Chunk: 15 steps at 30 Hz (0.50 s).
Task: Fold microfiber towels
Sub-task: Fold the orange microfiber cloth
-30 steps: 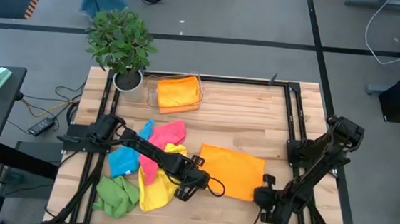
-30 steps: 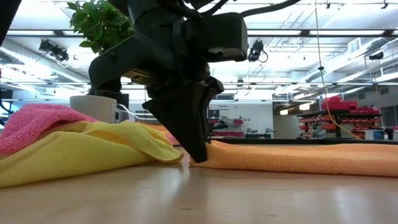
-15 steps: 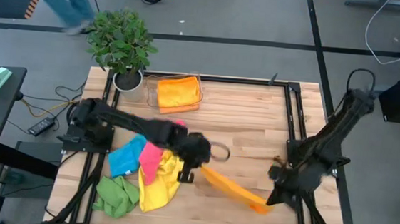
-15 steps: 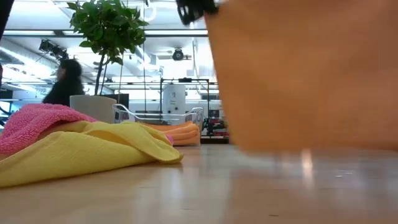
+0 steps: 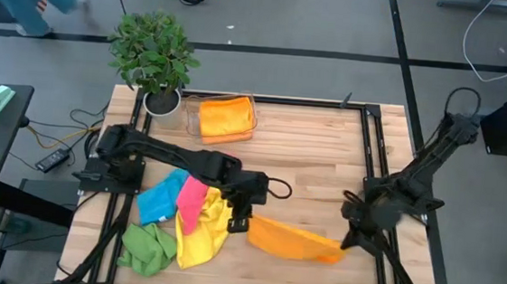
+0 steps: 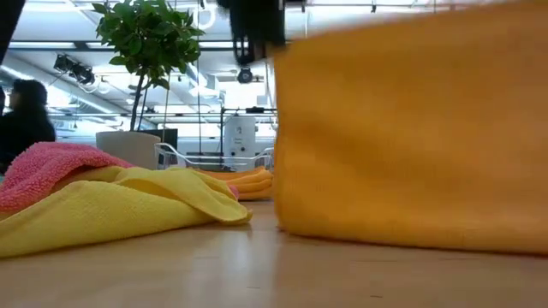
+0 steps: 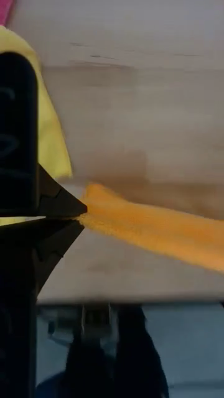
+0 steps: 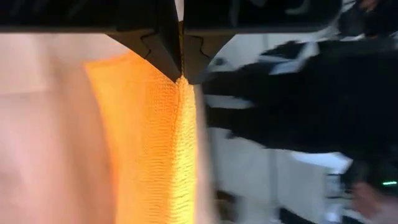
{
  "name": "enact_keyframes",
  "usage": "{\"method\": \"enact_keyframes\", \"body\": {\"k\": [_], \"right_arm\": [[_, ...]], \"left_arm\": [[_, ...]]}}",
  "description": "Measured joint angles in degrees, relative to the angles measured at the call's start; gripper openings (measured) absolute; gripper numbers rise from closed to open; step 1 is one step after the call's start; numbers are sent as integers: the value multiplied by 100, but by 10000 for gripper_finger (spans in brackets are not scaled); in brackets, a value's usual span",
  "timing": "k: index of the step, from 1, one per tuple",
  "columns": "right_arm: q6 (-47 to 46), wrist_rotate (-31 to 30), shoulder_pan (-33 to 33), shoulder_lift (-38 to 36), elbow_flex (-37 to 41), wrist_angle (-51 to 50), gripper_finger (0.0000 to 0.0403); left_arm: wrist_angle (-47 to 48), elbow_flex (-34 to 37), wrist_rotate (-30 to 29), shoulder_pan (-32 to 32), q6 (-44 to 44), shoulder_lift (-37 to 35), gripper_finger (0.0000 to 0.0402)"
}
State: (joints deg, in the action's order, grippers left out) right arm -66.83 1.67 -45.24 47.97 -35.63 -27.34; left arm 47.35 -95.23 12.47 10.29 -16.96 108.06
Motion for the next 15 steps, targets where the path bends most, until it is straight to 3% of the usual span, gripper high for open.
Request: {"method": "enact_keyframes", "body": {"k": [4,8,15], "right_arm": [[271,451,1279,-441,1096,-62,3],[564,505,2555,-822,1866,-40,3],[1198,265,3973,-819,2041,-27,19]], "left_arm": [[-623,768,-70,-556,242,270,7],[-1274,1329,-160,-1200,120,326,7],[-1313,1540,-125,-1899,283,341,7]]}}
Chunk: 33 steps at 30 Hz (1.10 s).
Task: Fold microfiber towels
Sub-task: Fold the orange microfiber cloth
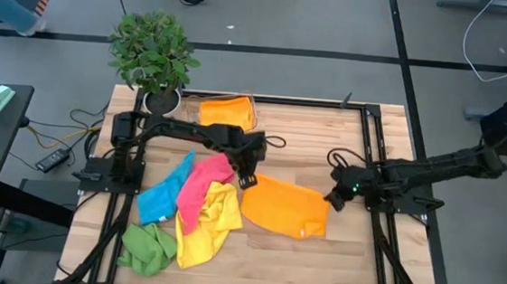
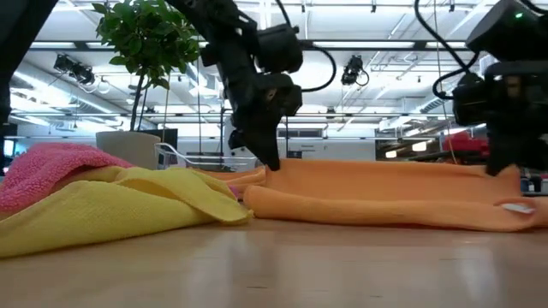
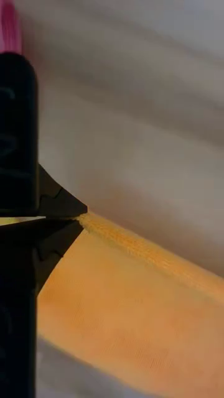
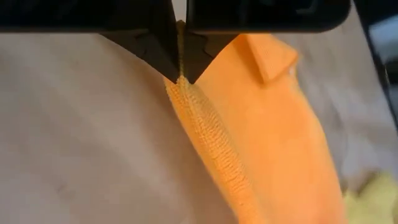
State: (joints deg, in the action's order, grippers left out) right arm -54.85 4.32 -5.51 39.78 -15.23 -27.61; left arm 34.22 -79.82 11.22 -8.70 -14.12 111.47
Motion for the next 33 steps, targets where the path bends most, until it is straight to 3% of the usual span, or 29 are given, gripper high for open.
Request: {"method": "enact_keyframes", "body": {"k": [5,10,13,16,17,20,25,33], "right_arm": [[173,-189,614,12,-247,-180,63],[661,-1050,1120,24,-755,-570,128],[657,-862,1319,23,-981,-813,164],[615,240,976,32,-985,-360,189],[438,319,739,100,-960,-115,191],[-122,-102,73,505,-932,-4,177],[-503,41,-584,1522,-926,243,154],[-70,204,-735,2886,-995,943,173]], "left_arm": [[2,1,-7,-249,12,1,9],[-7,1,-4,-322,87,6,7],[-32,0,-9,-346,105,101,7],[-39,-3,-18,-357,55,241,12],[37,1,-20,-357,45,295,12],[-5,1,-22,-329,39,418,7],[-40,1,-9,-263,63,491,14],[-115,1,0,-259,-7,491,8]]}}
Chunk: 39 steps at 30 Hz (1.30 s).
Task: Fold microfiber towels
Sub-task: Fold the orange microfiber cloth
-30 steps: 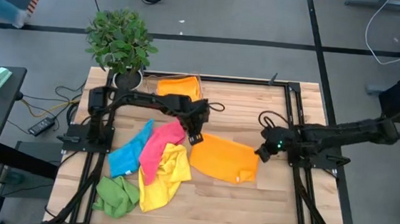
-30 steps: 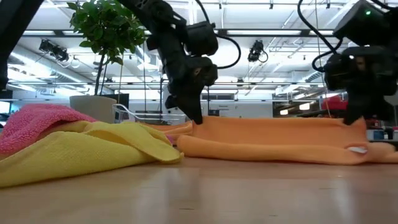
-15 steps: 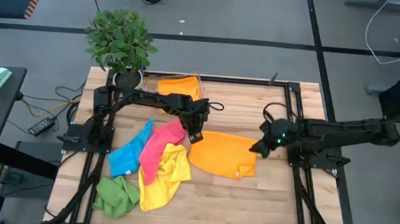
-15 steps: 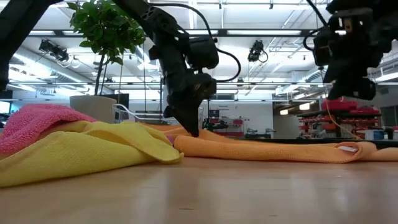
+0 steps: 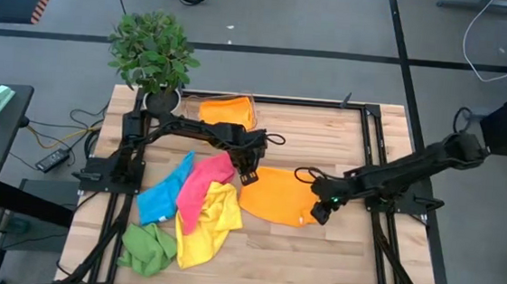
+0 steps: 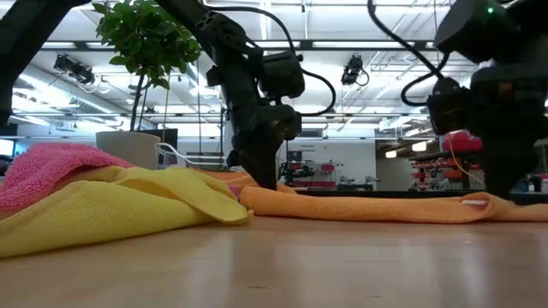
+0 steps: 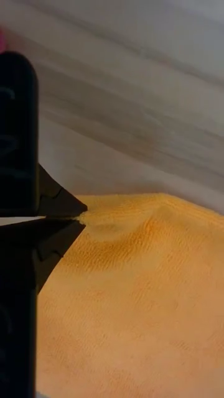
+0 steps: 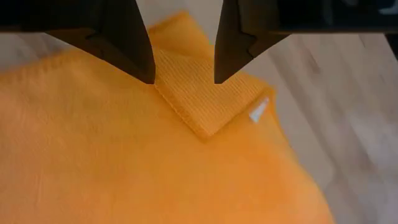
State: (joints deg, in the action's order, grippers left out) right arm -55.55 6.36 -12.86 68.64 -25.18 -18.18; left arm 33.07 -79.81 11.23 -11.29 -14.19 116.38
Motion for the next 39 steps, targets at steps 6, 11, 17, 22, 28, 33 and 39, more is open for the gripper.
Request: {"method": "enact_keyframes", "body": {"k": [6,11,17,22,28,33,39], "right_arm": [[520,-203,5,-56,-333,-90,177],[696,-228,126,157,-331,-140,178],[863,498,86,619,-320,139,176],[864,842,-76,471,-320,156,171],[900,1025,-213,164,-320,-157,170],[1017,526,-222,-25,-318,-115,170],[1080,-340,-190,-144,-320,238,170]], "left_arm": [[-24,-2,4,2,-23,0,14],[-66,-2,4,0,-62,0,10],[-79,-2,5,0,-112,0,10],[-87,-2,5,0,-173,0,14],[-60,-2,4,0,-170,0,8],[-77,-2,4,0,-171,0,17],[-149,-2,4,0,-171,-2,7]]}}
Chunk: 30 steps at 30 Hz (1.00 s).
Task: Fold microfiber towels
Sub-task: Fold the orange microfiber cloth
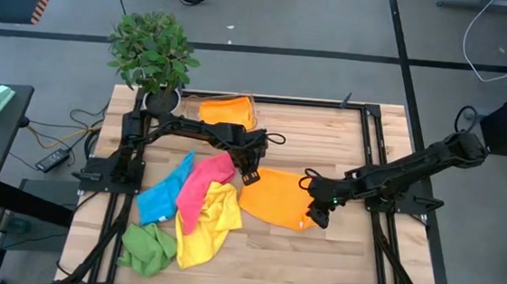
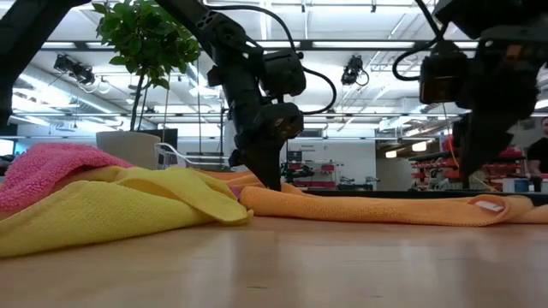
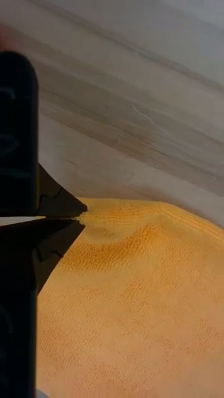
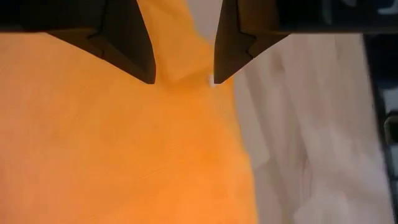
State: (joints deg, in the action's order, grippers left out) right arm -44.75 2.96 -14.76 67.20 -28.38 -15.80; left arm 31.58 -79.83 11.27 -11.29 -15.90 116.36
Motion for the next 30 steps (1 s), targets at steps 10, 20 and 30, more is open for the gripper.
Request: {"method": "enact_keyframes", "body": {"k": [10,20,30], "right_arm": [[170,387,-56,825,0,676,170],[-148,1022,-553,675,0,23,170],[-805,1216,-1350,536,0,-472,170]], "left_arm": [[13,-2,0,-11,-44,0,8],[32,-2,0,-11,-151,-2,7],[124,-2,0,-11,-144,-9,8]]}}
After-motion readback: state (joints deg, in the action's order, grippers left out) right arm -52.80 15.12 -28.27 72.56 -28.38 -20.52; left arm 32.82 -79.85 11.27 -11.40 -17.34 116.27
